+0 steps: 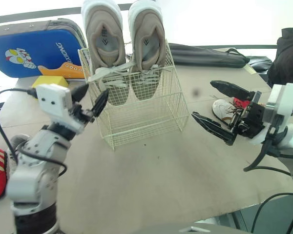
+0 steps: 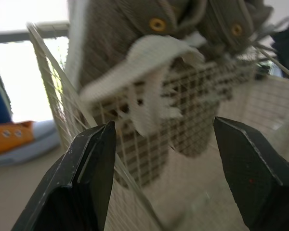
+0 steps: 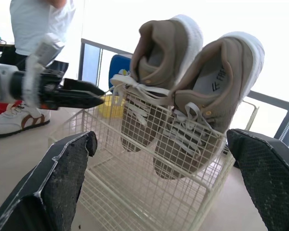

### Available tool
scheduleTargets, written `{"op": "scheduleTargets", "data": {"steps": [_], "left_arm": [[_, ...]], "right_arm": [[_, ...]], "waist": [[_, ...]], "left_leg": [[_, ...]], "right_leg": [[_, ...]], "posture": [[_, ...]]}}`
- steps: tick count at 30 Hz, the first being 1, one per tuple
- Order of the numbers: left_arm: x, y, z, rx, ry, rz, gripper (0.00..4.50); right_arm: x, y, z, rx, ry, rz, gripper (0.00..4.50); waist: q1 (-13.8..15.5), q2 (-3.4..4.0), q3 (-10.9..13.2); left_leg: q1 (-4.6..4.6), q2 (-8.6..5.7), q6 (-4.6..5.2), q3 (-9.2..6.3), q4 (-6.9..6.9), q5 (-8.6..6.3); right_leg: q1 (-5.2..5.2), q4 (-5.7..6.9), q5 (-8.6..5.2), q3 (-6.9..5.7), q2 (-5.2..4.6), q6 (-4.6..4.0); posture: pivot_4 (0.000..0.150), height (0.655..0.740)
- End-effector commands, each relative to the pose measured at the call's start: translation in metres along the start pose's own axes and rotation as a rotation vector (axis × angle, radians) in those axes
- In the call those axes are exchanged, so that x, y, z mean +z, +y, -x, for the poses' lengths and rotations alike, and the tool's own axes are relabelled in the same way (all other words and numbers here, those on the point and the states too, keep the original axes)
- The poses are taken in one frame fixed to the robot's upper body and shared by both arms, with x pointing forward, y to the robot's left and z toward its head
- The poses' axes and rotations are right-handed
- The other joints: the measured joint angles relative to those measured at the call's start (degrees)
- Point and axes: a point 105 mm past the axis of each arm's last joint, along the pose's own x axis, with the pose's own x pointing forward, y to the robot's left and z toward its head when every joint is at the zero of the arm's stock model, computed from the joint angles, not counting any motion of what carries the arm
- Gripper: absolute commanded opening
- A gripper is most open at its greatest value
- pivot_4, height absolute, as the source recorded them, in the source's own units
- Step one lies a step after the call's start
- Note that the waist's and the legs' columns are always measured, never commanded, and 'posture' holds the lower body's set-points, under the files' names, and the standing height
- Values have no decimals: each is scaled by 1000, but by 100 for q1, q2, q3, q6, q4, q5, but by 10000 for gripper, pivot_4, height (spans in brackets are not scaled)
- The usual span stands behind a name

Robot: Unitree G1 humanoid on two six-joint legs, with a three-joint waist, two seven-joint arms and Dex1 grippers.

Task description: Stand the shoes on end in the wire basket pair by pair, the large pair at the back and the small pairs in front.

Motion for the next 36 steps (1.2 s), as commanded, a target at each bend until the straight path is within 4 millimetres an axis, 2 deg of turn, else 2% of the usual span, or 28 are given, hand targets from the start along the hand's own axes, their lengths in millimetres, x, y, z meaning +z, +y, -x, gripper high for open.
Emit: {"op": "scheduleTargets", "data": {"steps": [1,4,6,8,10,13,15,17,19,22,30,36], "left_arm": [[16,-64,14,-432,74,123,34824],[10,-96,22,-662,188,114,34824],[0,-108,24,-758,255,77,40199],[-8,-116,21,-831,283,97,44386],[-20,-117,9,-830,275,35,44386],[-34,-118,-7,-806,259,4,44386],[-43,-121,-11,-844,278,25,44386],[-47,-122,-17,-843,282,43,44386],[-51,-125,-19,-856,288,42,44386],[-52,-136,-19,-870,280,32,44386],[-50,-138,-12,-899,271,31,44386],[-51,-137,-14,-876,252,23,44386]], "right_arm": [[-7,-3,9,-18,55,-1,45000],[-29,-7,22,-54,190,-44,45000],[-46,-10,39,-111,291,-90,45000],[-62,-6,60,-134,409,-135,45000],[-73,-2,84,-190,500,-149,45000],[-69,-19,109,-387,492,-34,45000],[-72,-26,129,-494,547,26,45000],[-84,-24,144,-500,624,-32,45000],[-86,-30,154,-525,658,-62,45000],[-85,-48,171,-603,697,-96,45000],[-95,-113,192,-701,793,-51,45000],[-98,-145,186,-688,813,-52,45000]], "waist": [[16,-2,3],[14,6,4],[12,16,5],[18,25,8],[42,28,9],[40,26,5],[8,21,2],[9,21,3],[5,22,4],[8,31,9],[26,16,5],[3,21,3]], "left_leg": [[0,-1,1,-2,1,0],[0,-3,5,5,2,-3],[2,-4,6,10,1,-4],[3,-4,6,15,-4,-4],[3,-3,7,15,-6,-4],[1,-2,8,23,-6,-5],[3,0,9,28,-4,-6],[6,-1,11,34,-5,-7],[6,0,12,32,-5,-7],[6,0,13,33,-5,-8],[3,-1,16,35,-1,-8],[5,0,19,43,3,-9]], "right_leg": [[1,0,0,0,-1,0],[2,0,0,6,-2,-1],[2,-2,0,10,-2,-1],[2,-3,-1,13,-2,-2],[2,-5,-6,15,-3,-11],[4,-8,-13,24,-7,-25],[2,-6,-13,32,-5,-24],[2,-5,-14,37,-2,-22],[1,-6,-12,36,0,-18],[2,-8,-5,38,-2,-8],[4,-11,-14,37,-5,-23],[5,-12,-13,44,-7,-24]], "posture": [[1500,7400],[1500,7400],[1500,7400],[1500,7400],[1500,7400],[1500,7400],[1500,7400],[1500,7400],[1500,7400],[1500,7400],[1500,7400],[1500,7400]]}}
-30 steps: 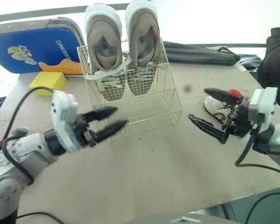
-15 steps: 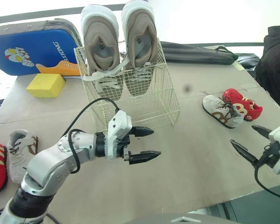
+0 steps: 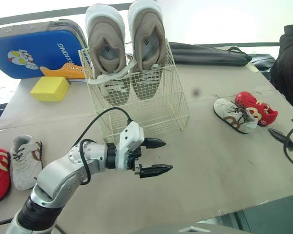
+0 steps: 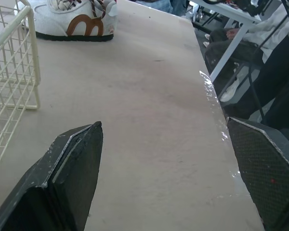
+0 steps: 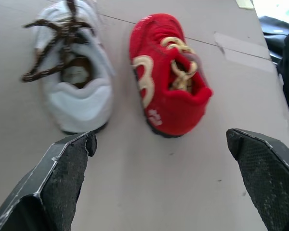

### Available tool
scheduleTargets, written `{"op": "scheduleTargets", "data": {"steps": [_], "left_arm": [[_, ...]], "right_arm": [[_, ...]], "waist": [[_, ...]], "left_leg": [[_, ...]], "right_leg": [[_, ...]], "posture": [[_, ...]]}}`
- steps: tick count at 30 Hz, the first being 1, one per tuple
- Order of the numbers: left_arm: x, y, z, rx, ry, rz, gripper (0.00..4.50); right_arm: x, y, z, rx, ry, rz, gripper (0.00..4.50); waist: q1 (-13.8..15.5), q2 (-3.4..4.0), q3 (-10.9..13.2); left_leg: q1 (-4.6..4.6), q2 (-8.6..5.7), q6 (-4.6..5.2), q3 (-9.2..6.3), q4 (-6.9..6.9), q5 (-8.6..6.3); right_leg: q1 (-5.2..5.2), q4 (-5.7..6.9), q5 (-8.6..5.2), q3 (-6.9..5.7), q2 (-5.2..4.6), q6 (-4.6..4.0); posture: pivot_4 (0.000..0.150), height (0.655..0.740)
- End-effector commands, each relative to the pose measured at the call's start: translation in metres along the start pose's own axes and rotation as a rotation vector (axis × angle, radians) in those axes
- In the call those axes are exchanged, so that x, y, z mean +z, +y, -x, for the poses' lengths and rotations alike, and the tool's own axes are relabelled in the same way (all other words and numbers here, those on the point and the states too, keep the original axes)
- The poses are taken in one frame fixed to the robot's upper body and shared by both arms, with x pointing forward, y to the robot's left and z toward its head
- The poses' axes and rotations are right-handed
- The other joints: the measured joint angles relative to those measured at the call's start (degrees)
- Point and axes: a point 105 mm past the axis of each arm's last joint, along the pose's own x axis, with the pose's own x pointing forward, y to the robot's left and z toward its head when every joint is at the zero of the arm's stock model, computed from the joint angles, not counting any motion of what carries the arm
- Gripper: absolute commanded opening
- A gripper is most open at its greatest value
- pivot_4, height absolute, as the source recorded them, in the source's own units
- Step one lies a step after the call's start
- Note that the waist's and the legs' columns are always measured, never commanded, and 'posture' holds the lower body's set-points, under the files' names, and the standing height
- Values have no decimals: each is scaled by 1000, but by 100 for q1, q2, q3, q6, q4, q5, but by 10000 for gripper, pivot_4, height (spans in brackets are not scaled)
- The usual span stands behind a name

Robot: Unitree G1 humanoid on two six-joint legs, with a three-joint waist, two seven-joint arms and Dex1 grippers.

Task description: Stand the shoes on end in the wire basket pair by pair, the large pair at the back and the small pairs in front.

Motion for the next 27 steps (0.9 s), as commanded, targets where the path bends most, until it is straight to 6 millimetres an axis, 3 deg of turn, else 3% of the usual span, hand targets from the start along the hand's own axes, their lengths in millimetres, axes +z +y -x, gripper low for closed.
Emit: {"op": "scheduleTargets", "data": {"steps": [1,7,12,16,20,27], "left_arm": [[11,-4,-1,-3,-46,-61,44386],[15,-3,-1,10,-78,-79,44386],[12,-4,3,35,-71,-73,44386],[10,-7,3,47,-77,-60,44386],[13,-6,3,46,-74,-67,44386],[20,-6,7,35,-49,-105,44386]], "right_arm": [[10,-9,-9,7,-10,23,45000],[18,-10,-30,72,-12,-27,45000],[48,22,-7,302,-140,-119,45000],[35,46,-5,363,-93,-102,45000],[20,46,-25,302,-52,-66,45000],[12,45,-48,283,-25,-55,45000]], "waist": [[-3,-8,-4],[12,-6,-4],[8,6,0],[19,-8,-10],[9,-12,-11],[1,6,-4]], "left_leg": [[-1,1,0,-2,0,0],[-5,-1,1,-2,6,0],[-6,0,1,-6,4,-1],[-9,1,2,-15,5,-2],[-7,-4,4,-5,11,-4],[-4,-4,5,2,8,-3]], "right_leg": [[0,-1,0,0,0,0],[0,-1,1,5,-3,-1],[0,-1,13,23,-4,21],[0,-3,14,18,-18,22],[1,-1,14,22,-8,22],[-4,2,14,21,-2,22]], "posture": [[1500,7400],[1500,7400],[1500,7400],[1500,7400],[1500,7400],[1500,7400]]}}
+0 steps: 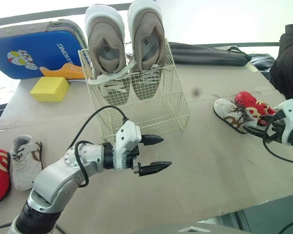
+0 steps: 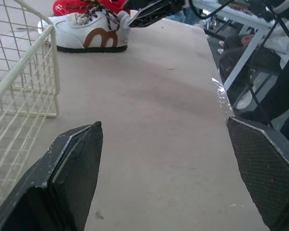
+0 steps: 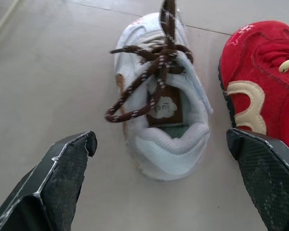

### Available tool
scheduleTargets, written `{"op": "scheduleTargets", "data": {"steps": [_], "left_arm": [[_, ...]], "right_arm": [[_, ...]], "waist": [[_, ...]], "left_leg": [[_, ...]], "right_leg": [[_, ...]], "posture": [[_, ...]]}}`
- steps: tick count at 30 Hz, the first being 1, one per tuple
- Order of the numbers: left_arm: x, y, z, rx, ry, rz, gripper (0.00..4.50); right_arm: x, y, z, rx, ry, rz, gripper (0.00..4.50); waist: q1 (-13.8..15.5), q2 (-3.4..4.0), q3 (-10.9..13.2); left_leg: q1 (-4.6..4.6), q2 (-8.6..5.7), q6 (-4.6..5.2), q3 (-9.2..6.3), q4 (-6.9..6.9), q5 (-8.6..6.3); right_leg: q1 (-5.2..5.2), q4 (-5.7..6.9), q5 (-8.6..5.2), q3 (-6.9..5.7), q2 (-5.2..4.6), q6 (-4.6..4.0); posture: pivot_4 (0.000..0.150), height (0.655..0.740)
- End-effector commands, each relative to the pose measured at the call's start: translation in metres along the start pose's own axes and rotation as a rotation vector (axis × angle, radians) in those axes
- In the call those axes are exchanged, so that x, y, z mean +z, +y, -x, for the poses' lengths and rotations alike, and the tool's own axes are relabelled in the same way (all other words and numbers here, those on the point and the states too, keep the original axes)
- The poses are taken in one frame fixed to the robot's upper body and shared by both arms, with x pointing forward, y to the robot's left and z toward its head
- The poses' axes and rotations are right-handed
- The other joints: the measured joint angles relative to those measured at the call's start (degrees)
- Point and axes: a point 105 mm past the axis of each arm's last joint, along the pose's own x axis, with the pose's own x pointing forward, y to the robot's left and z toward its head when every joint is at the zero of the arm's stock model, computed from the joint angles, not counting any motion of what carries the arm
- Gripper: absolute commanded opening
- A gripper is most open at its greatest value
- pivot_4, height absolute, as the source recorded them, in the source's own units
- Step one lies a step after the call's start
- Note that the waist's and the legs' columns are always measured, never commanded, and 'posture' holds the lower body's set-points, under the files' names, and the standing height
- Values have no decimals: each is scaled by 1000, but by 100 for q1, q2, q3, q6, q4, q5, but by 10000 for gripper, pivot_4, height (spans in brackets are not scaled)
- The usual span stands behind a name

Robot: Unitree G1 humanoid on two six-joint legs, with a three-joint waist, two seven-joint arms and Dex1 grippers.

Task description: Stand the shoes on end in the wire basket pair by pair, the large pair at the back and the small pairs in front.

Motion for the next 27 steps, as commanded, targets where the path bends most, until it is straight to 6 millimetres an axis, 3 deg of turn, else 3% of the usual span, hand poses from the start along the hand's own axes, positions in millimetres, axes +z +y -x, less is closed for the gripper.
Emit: {"op": "scheduleTargets", "data": {"steps": [1,5,8,13,18,21,24,27], "left_arm": [[15,-6,1,-22,-23,-56,44386],[20,-3,1,-24,-47,-56,44386],[25,-3,0,-40,-73,-68,45000],[27,-5,-1,-77,-83,-79,45000],[35,2,0,-73,-131,-61,45000],[51,8,4,-80,-210,48,45000],[76,14,12,-156,-259,176,45000],[94,23,18,-231,-214,269,45000]], "right_arm": [[5,-2,-6,6,-9,37,45000],[-6,1,-19,14,54,8,45000],[-11,-3,-27,-1,65,9,37157],[-9,-11,-26,-21,58,50,13554],[9,-5,-1,35,19,255,3347],[34,14,26,132,-38,482,2261],[49,61,67,437,3,874,1464],[78,87,80,574,-8,1161,1318]], "waist": [[-7,-5,-3],[-2,-13,-7],[-5,-10,-6],[-9,-13,-8],[30,-6,-4],[20,4,3],[-17,25,14],[-144,23,16]], "left_leg": [[0,0,0,-2,-1,0],[0,0,0,-2,1,0],[0,0,0,0,3,0],[1,0,0,0,3,0],[0,-5,0,-3,5,0],[-4,-6,0,-11,4,0],[-2,-2,0,-12,6,0],[5,4,0,-12,9,0]], "right_leg": [[0,-2,0,2,0,0],[2,-2,0,8,-1,0],[2,0,0,10,0,0],[2,0,1,10,2,-1],[2,0,0,8,0,-1],[2,-1,0,5,1,-1],[2,2,0,0,1,3],[7,7,2,-31,8,15]], "posture": [[1500,7400],[1500,7400],[1500,7400],[1500,7400],[1500,7400],[1500,7400],[1500,7400],[1500,7400]]}}
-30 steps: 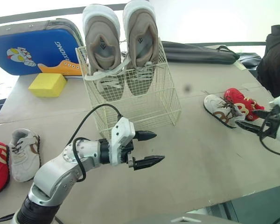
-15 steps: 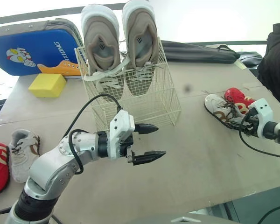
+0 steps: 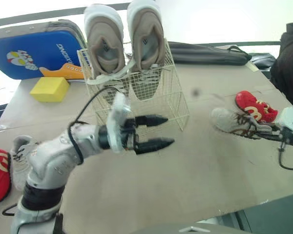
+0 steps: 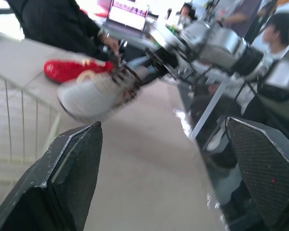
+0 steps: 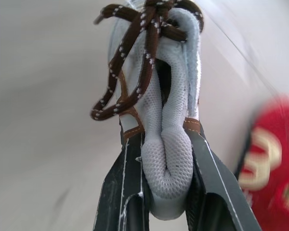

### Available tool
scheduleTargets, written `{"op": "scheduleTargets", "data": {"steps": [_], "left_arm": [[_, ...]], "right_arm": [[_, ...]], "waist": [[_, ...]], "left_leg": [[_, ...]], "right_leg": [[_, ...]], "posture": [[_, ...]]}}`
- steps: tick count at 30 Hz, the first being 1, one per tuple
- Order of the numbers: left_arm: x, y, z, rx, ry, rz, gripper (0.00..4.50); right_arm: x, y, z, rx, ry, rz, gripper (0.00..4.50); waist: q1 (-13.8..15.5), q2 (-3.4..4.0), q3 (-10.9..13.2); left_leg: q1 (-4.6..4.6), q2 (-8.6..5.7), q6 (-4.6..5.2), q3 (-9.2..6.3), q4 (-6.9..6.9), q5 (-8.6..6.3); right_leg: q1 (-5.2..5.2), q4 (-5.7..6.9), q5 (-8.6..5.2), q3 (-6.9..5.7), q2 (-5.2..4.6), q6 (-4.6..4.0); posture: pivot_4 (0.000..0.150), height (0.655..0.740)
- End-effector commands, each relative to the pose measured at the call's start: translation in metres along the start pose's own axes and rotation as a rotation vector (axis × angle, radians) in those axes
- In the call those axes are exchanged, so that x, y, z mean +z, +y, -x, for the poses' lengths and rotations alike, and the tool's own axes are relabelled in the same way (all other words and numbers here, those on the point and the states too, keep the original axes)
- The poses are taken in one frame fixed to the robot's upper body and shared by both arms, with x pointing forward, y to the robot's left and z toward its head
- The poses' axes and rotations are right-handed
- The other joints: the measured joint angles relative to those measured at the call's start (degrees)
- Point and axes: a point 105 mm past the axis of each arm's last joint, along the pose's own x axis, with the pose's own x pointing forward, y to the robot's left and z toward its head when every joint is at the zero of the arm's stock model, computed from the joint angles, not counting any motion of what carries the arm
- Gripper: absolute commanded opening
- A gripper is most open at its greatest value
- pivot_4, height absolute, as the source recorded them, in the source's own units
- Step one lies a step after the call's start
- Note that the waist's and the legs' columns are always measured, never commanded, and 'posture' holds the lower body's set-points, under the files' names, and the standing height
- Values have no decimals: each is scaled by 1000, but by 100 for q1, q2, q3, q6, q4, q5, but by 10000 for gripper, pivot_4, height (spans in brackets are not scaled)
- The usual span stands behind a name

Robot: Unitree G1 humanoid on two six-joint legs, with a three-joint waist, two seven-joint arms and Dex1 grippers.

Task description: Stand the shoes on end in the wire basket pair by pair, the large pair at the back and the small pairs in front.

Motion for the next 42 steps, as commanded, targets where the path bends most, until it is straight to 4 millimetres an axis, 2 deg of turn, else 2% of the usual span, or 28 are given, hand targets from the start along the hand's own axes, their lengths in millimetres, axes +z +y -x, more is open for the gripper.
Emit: {"op": "scheduleTargets", "data": {"steps": [1,3,7,8,11,16,18,19,21,22,24,27,28,30,32,34,36,40,42], "left_arm": [[13,1,2,-53,34,97,45000],[17,7,1,-49,59,117,45000],[18,7,-9,-134,177,159,45000],[17,6,-11,-151,201,171,45000],[14,9,-15,-158,270,160,45000],[-2,4,-15,-194,393,147,45000],[-7,3,-14,-200,423,157,39589],[-7,3,-13,-203,424,163,38324],[-6,2,-12,-211,408,175,29538],[-3,3,-12,-212,389,181,24097],[0,5,-9,-194,347,188,16583],[2,6,-2,-173,271,190,6482],[2,5,3,-164,231,178,5981],[4,3,12,-142,121,148,5980],[5,4,19,-95,16,93,5979],[12,7,28,-41,-111,79,5978],[19,8,34,-17,-204,83,5977],[16,6,31,31,-242,48,5977],[13,4,26,32,-241,36,5977]], "right_arm": [[50,-14,10,35,-66,320,1315],[65,-19,8,52,-94,408,1302],[117,-33,-19,80,-259,696,1295],[127,-36,-23,81,-295,735,1293],[148,-40,-34,122,-369,834,1284],[167,-45,-44,158,-423,967,1095],[173,-48,-46,154,-440,985,1030],[175,-49,-47,151,-448,1000,1015],[176,-49,-49,158,-456,989,942],[176,-51,-51,156,-445,964,933],[174,-50,-52,197,-464,811,11057],[182,-56,-51,84,-522,750,24764],[179,-60,-49,67,-522,621,30355],[163,-55,-42,129,-524,326,39041],[155,-47,-37,197,-601,18,39041],[145,-43,-49,186,-683,-250,39041],[140,-37,-58,185,-730,-398,39041],[166,-38,-68,245,-965,-648,39041],[173,-37,-79,250,-974,-686,39041]], "waist": [[-76,-13,-4],[-162,-20,15],[-221,-71,12],[-210,-64,20],[-152,-62,26],[-101,-65,24],[-103,-65,25],[-105,-63,25],[-102,-62,26],[-102,-62,26],[-110,-60,27],[-125,-63,25],[-128,-63,25],[-113,-62,26],[-57,-63,23],[-28,-64,21],[-11,-72,16],[-29,-52,18],[-26,-54,15]], "left_leg": [[2,0,0,-1,-3,0],[18,-1,-1,2,2,-1],[12,-1,-3,-2,-4,0],[12,-1,-5,0,-4,1],[2,-4,-7,-19,-7,3],[-7,-13,-7,-37,-6,3],[-7,-13,-7,-33,-2,3],[-7,-12,-7,-32,-2,3],[-6,-12,-9,-30,-1,4],[-6,-11,-9,-32,-1,4],[-6,-11,-9,-32,-1,4],[-6,-11,-9,-32,0,4],[-6,-8,-9,-32,-2,4],[-6,-7,-9,-31,-2,4],[-9,-9,-9,-37,-5,4],[-9,-7,-8,-38,-4,3],[-10,-4,-9,-35,1,3],[-9,-7,-9,-22,2,4],[-5,-10,-9,-16,-1,4]], "right_leg": [[0,-2,0,0,0,0],[11,1,0,7,4,0],[5,-3,1,3,4,-1],[0,0,1,6,7,-1],[-7,-2,2,-4,3,-2],[-5,-2,4,-21,-2,-7],[-6,-2,3,-20,-2,-7],[-6,-2,3,-20,-1,-7],[-6,1,3,-18,0,-7],[-6,2,3,-19,0,-6],[-7,3,3,-19,1,-6],[-10,5,4,-16,1,-7],[-11,4,4,-17,1,-7],[-12,6,4,-16,-1,-7],[-11,1,4,-15,-9,-9],[-11,1,13,-2,-36,-25],[-9,-3,13,0,-36,-25],[-10,0,18,14,-40,-29],[-12,2,18,20,-36,-29]], "posture": [[1500,7400],[1500,7400],[1500,7400],[1500,7400],[1500,7400],[1500,7400],[1500,7400],[1500,7400],[1500,7400],[1500,7400],[1500,7400],[1500,7400],[1500,7400],[1500,7400],[1500,7400],[1500,7400],[1500,7400],[1500,7400],[1500,7400]]}}
